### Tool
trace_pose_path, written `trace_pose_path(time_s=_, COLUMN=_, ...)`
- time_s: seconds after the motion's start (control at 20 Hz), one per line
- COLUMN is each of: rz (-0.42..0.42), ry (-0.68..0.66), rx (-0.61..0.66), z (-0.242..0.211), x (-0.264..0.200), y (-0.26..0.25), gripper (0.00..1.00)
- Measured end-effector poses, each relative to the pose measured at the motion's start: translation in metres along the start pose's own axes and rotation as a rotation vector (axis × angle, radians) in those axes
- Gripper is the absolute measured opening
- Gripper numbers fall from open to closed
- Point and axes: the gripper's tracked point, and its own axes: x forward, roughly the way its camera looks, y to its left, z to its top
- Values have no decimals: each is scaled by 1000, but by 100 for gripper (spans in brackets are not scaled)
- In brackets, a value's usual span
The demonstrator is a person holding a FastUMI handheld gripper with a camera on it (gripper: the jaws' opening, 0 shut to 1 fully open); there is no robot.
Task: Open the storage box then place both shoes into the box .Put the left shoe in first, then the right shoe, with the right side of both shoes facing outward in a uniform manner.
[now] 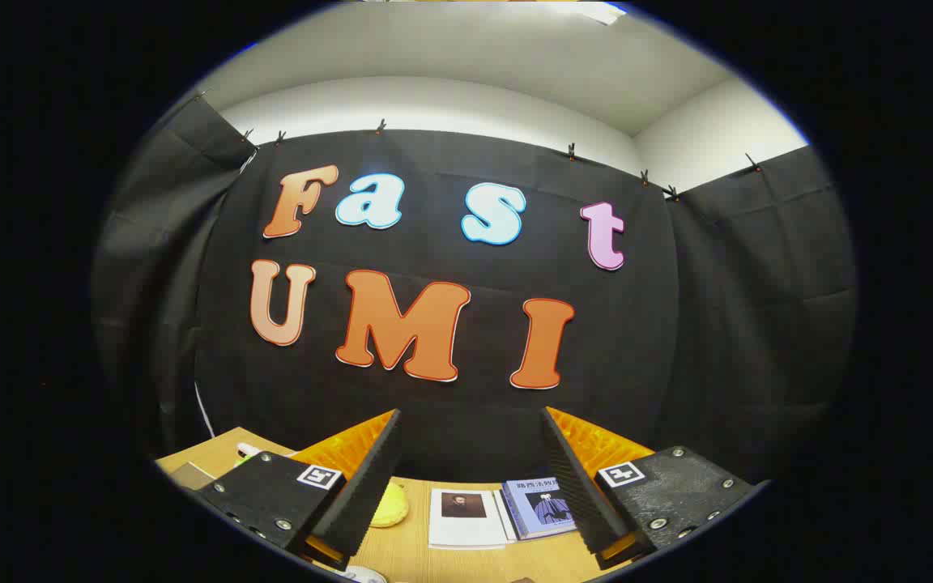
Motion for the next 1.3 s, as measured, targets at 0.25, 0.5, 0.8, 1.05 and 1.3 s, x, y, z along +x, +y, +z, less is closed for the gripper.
trace_pose_path(time_s=0.25, rz=-10, ry=-3, rx=-4, z=-1, x=-3, y=-1, gripper=99)
trace_pose_path(time_s=0.5, rz=-22, ry=1, rx=4, z=-4, x=-2, y=-5, gripper=99)
trace_pose_path(time_s=0.8, rz=154, ry=99, rx=125, z=-36, x=-7, y=38, gripper=99)
trace_pose_path(time_s=1.05, rz=300, ry=378, rx=345, z=-110, x=-23, y=87, gripper=99)
trace_pose_path(time_s=1.3, rz=369, ry=535, rx=462, z=-154, x=-39, y=125, gripper=98)
